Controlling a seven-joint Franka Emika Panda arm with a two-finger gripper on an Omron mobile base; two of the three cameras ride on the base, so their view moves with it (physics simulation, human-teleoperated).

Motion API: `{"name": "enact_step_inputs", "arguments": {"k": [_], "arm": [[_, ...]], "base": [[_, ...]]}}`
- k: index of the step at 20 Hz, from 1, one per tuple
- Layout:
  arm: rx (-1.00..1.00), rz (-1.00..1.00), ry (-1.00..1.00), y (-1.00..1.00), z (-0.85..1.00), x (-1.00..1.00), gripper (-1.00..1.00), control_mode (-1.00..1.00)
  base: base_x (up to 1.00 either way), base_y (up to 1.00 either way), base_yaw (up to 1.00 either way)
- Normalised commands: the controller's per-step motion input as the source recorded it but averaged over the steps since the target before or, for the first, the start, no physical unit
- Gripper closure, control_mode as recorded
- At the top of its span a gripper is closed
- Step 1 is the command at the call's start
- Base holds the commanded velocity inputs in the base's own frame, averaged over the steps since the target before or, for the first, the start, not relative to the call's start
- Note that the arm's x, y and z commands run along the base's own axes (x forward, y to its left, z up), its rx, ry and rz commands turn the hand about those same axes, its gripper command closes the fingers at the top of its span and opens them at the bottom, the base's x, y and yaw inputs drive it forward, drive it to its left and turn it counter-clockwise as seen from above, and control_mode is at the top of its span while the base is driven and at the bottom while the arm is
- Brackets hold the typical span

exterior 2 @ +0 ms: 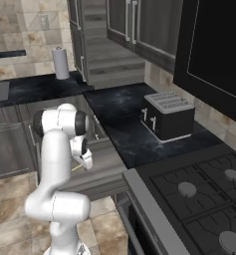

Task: Take a straw from the drawer in front and place it inside the glass cup on the dining counter.

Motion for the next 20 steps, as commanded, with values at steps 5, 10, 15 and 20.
{"name": "enact_step_inputs", "arguments": {"k": [5, 10, 15, 20], "arm": [[0.0, 0.11, 0.0, 0.0, -0.02, 0.28, -1.0, -1.0], [0.0, 0.07, 0.0, 0.0, -0.18, 0.27, -1.0, -1.0], [0.0, 0.05, 0.0, 0.0, -0.24, 0.16, -1.0, -1.0], [0.0, 0.02, 0.0, 0.0, -0.26, 0.02, -1.0, -1.0]], "base": [[0.0, 0.0, 0.0], [0.0, 0.0, 0.0], [0.0, 0.0, 0.0], [0.0, 0.0, 0.0]]}}
